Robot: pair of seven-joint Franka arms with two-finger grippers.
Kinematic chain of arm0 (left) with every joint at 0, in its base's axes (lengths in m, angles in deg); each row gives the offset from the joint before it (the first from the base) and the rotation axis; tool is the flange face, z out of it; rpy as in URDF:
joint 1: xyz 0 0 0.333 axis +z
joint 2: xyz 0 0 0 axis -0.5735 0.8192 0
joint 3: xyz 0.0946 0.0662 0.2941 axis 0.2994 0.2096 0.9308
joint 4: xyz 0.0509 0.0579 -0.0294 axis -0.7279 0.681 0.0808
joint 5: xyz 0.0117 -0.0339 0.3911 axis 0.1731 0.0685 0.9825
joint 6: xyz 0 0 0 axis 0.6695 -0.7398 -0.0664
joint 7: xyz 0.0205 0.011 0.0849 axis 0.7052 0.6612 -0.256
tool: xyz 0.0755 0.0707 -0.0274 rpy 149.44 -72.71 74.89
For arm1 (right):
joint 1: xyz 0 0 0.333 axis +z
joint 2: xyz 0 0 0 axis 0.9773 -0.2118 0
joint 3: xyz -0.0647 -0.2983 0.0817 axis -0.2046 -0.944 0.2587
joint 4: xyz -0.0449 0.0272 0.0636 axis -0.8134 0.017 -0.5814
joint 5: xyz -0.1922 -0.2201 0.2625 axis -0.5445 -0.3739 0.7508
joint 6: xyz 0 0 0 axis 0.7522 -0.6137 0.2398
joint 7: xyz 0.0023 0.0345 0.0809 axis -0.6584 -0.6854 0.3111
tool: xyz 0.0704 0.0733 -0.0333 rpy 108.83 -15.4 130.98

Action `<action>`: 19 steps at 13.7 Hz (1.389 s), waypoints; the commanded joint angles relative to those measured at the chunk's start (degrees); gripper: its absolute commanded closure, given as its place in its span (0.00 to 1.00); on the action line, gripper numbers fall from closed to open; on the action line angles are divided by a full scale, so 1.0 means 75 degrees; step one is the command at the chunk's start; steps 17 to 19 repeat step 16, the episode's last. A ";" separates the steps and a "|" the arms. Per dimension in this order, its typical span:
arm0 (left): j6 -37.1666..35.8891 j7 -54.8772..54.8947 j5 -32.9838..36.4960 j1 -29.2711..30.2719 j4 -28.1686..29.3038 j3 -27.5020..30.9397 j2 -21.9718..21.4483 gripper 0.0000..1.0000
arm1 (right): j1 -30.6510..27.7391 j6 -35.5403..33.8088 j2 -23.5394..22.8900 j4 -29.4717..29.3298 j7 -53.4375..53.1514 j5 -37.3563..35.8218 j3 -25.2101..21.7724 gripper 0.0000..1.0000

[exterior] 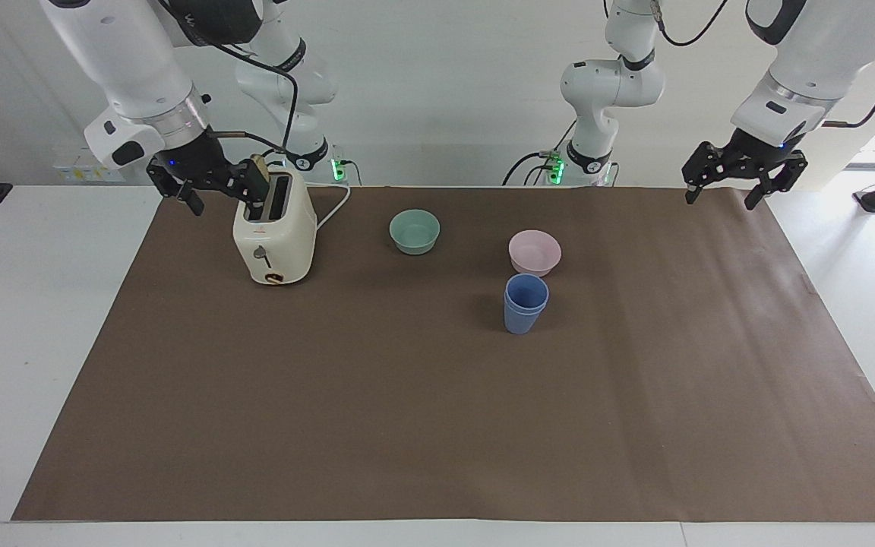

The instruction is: Stack blue cups with both arms

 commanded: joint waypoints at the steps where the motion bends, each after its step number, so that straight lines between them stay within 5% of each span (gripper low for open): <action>1: -0.0096 0.0034 0.0063 0.0047 -0.0018 -0.0037 -0.0076 0.00 | -0.0353 0.0138 0.0369 0.0500 0.0368 -0.0009 0.0076 0.00; 19: -0.0108 0.0010 0.0063 0.0047 0.0005 -0.0037 -0.0087 0.00 | -0.0331 0.0150 0.0405 0.0371 0.0240 -0.0396 0.0111 0.00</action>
